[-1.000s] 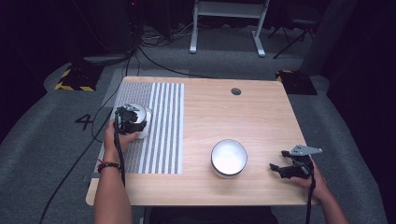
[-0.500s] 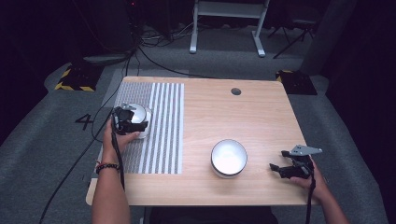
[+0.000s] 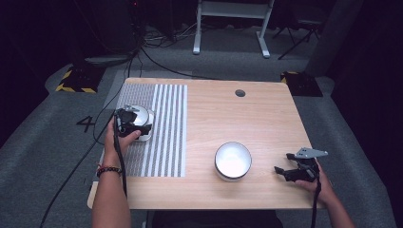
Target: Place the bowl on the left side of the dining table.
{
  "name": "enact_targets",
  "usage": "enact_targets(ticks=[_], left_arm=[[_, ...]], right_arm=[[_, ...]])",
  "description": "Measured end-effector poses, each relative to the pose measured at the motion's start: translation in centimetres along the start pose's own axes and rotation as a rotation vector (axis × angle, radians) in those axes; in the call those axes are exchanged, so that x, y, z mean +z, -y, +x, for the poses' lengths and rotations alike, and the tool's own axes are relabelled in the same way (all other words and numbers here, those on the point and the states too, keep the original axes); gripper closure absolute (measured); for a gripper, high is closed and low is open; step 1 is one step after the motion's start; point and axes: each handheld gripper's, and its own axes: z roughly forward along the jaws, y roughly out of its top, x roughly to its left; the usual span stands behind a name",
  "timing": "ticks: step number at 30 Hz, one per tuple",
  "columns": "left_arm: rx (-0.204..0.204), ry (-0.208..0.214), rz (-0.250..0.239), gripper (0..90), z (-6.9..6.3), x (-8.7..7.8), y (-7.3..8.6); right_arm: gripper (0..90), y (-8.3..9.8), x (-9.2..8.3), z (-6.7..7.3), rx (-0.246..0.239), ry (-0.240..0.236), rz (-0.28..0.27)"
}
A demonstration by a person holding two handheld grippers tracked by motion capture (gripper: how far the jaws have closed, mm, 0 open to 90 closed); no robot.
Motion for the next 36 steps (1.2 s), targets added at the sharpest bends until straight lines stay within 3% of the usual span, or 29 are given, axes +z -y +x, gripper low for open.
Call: enact_targets(ticks=[12,18,24,27,28,30,32,36], left_arm=[[0.064,-0.001,0.002,16.1,-1.3,-0.6,-0.7],[0.064,-0.003,-0.005,15.9,-1.7,-0.9,-0.8],[0.091,-0.001,-0.019,16.0,-2.8,-1.6,-1.0],[0.129,-0.008,-0.009,16.0,-3.3,-2.0,-1.1],[0.164,0.001,0.002,16.0,-3.6,-2.2,-1.2],[0.164,0.004,0.007,16.0,-3.9,-2.3,-1.2],[0.192,-0.012,0.008,16.0,-4.1,-2.5,-1.3],[0.211,0.02,0.005,16.1,-4.8,-2.9,-1.2]], right_arm=[[15.0,0.0,0.0,0.0,0.0,0.0,0.0],[15.0,0.0,0.0,0.0,-0.001,0.0,0.0],[15.0,0.0,0.0,0.0,0.0,0.0,0.0],[15.0,0.0,0.0,0.0,0.0,0.0,0.0],[15.0,0.0,0.0,0.0,0.0,0.0,0.0],[15.0,0.0,0.0,0.0,0.0,0.0,0.0],[15.0,0.0,0.0,0.0,0.0,0.0,0.0],[15.0,0.0,0.0,0.0,0.0,0.0,0.0]])
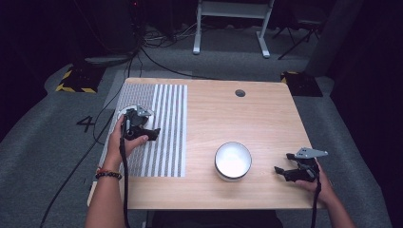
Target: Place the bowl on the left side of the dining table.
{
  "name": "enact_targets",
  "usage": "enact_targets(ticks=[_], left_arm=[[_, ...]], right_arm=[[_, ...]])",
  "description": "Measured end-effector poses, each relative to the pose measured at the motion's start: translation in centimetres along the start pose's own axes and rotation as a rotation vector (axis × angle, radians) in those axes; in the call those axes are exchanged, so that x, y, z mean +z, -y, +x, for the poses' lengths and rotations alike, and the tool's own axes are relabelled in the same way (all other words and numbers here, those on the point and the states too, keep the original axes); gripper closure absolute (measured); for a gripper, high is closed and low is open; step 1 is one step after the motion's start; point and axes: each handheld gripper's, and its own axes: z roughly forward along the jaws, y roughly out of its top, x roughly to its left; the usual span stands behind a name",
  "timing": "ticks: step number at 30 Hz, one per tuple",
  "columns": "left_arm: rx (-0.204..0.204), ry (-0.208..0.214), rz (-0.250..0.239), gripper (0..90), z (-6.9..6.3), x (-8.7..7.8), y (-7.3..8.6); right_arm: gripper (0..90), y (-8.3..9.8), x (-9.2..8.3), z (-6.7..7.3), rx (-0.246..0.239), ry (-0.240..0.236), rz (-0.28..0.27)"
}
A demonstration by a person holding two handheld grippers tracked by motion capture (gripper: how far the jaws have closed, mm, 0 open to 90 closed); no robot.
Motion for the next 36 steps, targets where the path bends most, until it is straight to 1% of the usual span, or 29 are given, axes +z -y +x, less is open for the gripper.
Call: enact_targets(ticks=[1,2,3,4,6,8,9,12,14,15,16,17,18,19,20,22,23,24,26,27,28,29,30,31,32,33,34,35,36], left_arm=[[0.018,-0.015,-0.001,16.0,-0.5,-0.2,0.0],[0.018,-0.015,-0.001,16.0,-0.5,-0.2,0.0],[0.038,-0.02,0.007,16.0,-0.7,-0.3,-0.1],[0.047,-0.015,0.018,16.0,-0.9,-0.3,-0.1],[0.06,-0.01,0.017,16.1,-1.2,-0.4,0.0],[0.062,-0.007,0.015,16.0,-1.6,-0.7,0.1],[0.074,-0.011,0.007,16.0,-1.6,-0.8,0.1],[0.099,-0.007,0.013,16.0,-2.2,-1.0,0.2],[0.115,0.004,0.021,16.1,-2.6,-1.1,0.3],[0.133,-0.012,0.022,16.1,-2.7,-1.3,0.3],[0.135,-0.012,0.014,16.1,-2.9,-1.3,0.4],[0.134,0.008,0.021,16.1,-3.1,-1.5,0.4],[0.146,-0.002,0.015,16.1,-3.2,-1.6,0.5],[0.149,0.005,0.022,16.0,-3.4,-1.6,0.5],[0.161,-0.005,0.01,16.1,-3.6,-1.7,0.6],[0.169,0.013,0.022,16.1,-4.0,-1.8,0.7],[0.176,0.002,0.016,16.1,-4.2,-1.9,0.7],[0.195,0.005,0.018,16.0,-4.6,-2.1,0.8],[0.193,0.003,0.009,16.1,-4.8,-2.1,0.8],[0.218,0.006,0.027,16.0,-4.9,-2.4,0.8],[0.218,0.013,0.016,16.1,-5.0,-2.4,0.8],[0.228,0.0,0.017,16.1,-5.2,-2.6,0.8],[0.229,0.005,0.01,16.1,-5.4,-2.7,0.9],[0.243,0.007,0.011,16.1,-5.5,-2.8,0.9],[0.234,0.005,0.002,16.1,-5.8,-2.8,1.1],[0.25,0.001,0.006,16.0,-6.0,-2.8,1.1],[0.266,0.009,0.022,16.1,-6.1,-2.9,1.2],[0.266,0.015,0.023,16.1,-6.4,-3.0,1.3],[0.278,0.002,0.017,16.0,-6.8,-3.1,1.5]], right_arm=[[15.0,0.0,0.0,0.0,0.0,0.0,0.0],[15.0,0.0,0.0,0.0,0.0,0.0,0.0],[15.0,0.0,0.0,0.0,0.0,0.0,0.0],[15.0,0.0,0.0,0.0,0.0,0.0,0.0],[15.0,0.0,0.0,0.0,0.0,0.0,0.0],[15.0,0.0,0.0,0.0,0.0,0.0,0.0],[15.0,0.0,0.0,0.0,0.0,0.0,0.0],[15.0,0.0,0.0,0.0,0.0,0.0,0.0],[15.0,0.0,0.0,0.0,0.0,0.0,0.0],[15.0,0.0,0.0,0.0,0.0,0.0,0.0],[15.0,0.0,0.0,0.0,0.0,0.0,0.0],[15.0,0.0,0.0,0.0,0.0,0.0,0.0],[15.0,0.0,0.0,0.0,0.0,0.0,0.001],[15.0,0.0,0.0,0.0,0.0,0.0,0.0],[15.0,0.0,0.0,0.0,0.0,0.0,0.0],[15.0,0.0,0.0,0.0,0.0,0.0,0.0],[15.0,0.0,0.0,0.0,0.0,0.0,0.001],[15.0,0.0,0.0,0.0,0.0,0.0,0.0],[15.0,0.0,0.0,0.0,0.0,0.0,0.0],[15.0,0.0,0.0,0.0,0.0,0.0,0.0],[15.0,0.0,0.0,0.0,0.0,0.0,0.0],[15.0,0.0,0.0,0.0,0.0,0.0,0.0],[15.0,0.0,0.0,0.0,0.0,0.0,0.0],[15.0,0.0,0.0,0.0,0.0,0.0,0.0],[15.0,0.0,0.0,0.0,0.0,0.0,0.0],[15.0,0.0,0.0,0.0,0.0,0.0,0.0],[15.0,0.0,0.0,0.0,0.0,0.0,0.0],[15.0,0.0,0.0,0.0,0.0,0.0,0.0],[15.0,0.0,0.0,0.0,0.0,0.0,0.0]])
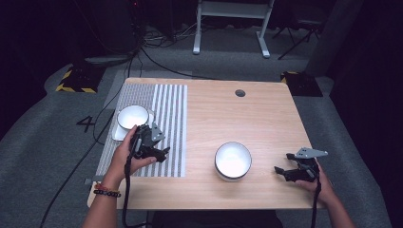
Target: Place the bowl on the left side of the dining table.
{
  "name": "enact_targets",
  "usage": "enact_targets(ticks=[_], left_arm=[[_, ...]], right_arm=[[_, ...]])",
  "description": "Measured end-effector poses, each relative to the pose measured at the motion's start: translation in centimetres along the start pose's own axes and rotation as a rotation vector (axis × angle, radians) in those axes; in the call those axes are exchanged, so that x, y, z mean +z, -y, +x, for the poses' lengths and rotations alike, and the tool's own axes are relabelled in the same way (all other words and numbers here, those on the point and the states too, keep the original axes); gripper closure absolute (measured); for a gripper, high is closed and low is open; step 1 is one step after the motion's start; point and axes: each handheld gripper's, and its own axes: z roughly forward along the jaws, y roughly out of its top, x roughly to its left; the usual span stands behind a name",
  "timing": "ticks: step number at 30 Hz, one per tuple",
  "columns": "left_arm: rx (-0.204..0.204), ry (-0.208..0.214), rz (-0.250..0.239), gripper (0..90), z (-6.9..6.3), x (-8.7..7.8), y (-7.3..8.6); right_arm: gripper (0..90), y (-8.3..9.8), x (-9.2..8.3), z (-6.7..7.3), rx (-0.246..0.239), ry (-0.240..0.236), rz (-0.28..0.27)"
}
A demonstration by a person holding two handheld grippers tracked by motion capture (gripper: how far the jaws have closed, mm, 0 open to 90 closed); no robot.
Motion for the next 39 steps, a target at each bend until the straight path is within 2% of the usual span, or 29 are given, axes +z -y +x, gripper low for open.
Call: enact_targets(ticks=[3,6,14,16,21,23,29,31,33,35,36,39], left_arm=[[0.012,0.013,0.0,16.0,-0.4,0.0,0.1],[0.042,0.016,0.013,16.0,-1.1,0.0,0.1],[0.073,0.015,0.016,16.1,-2.0,0.2,0.4],[0.061,0.019,0.021,16.1,-2.3,0.3,0.6],[0.064,0.034,0.033,16.1,-2.8,0.6,0.9],[0.073,0.021,0.027,16.1,-3.0,0.7,1.2],[0.061,0.031,0.034,16.1,-3.3,0.8,1.8],[0.066,0.019,0.027,16.1,-3.4,0.7,2.0],[0.053,0.029,0.024,16.1,-3.5,0.8,2.3],[0.048,0.02,0.022,16.1,-3.6,0.8,2.6],[0.052,0.029,0.027,16.1,-3.6,0.8,2.7],[0.05,0.022,0.023,16.1,-3.7,0.8,3.2]], right_arm=[[15.0,0.0,0.0,0.0,0.0,0.0,0.0],[15.0,0.0,0.0,0.0,0.0,0.0,0.0],[15.0,0.0,0.0,0.0,0.0,0.0,0.0],[15.0,0.0,0.0,0.0,0.0,0.0,0.0],[15.0,0.0,0.0,0.0,0.0,0.0,0.0],[15.0,0.0,0.0,0.0,0.0,0.0,0.0],[15.0,0.0,0.0,0.0,0.0,0.0,0.0],[15.0,0.0,0.0,0.0,0.0,0.0,0.0],[15.0,0.0,0.0,0.0,0.0,0.0,0.0],[15.0,0.0,0.0,0.0,0.0,0.0,0.0],[15.0,0.0,0.0,0.0,0.0,0.0,0.0],[15.0,0.0,0.0,0.0,0.0,0.0,0.0]])
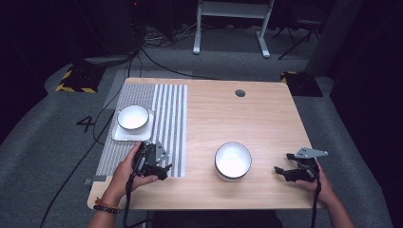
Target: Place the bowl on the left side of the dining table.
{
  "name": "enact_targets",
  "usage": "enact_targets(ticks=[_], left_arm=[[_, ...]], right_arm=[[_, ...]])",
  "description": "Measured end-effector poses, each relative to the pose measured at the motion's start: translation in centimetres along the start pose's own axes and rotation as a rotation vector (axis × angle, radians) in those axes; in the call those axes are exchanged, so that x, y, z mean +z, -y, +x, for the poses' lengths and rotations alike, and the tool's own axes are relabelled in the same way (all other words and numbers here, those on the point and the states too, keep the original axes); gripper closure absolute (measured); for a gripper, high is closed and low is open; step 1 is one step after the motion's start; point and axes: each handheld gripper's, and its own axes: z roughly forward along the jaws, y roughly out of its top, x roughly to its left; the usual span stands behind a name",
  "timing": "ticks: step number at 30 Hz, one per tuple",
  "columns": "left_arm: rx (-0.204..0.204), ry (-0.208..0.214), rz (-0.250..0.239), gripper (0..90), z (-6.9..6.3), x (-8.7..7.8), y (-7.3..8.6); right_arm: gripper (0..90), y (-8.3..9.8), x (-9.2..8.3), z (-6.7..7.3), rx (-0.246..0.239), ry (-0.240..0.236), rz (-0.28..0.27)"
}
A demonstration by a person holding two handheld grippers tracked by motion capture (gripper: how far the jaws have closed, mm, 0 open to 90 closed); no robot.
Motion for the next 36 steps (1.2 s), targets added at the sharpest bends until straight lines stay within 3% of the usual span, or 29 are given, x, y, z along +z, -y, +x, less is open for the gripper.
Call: enact_targets(ticks=[19,20,31,36], left_arm=[[-0.072,0.02,0.001,16.1,-0.4,0.2,2.8],[-0.061,0.015,0.007,16.0,-0.3,0.2,2.9],[-0.146,0.042,-0.01,16.0,-0.7,0.7,4.8],[-0.21,0.064,-0.033,16.0,-0.4,0.6,5.6]], right_arm=[[15.0,0.0,0.0,0.0,0.0,0.0,0.0],[15.0,0.0,0.0,0.0,0.0,0.0,0.0],[15.0,0.0,0.0,0.0,0.0,0.0,-0.001],[15.0,0.0,0.0,0.0,0.0,0.0,0.0]])
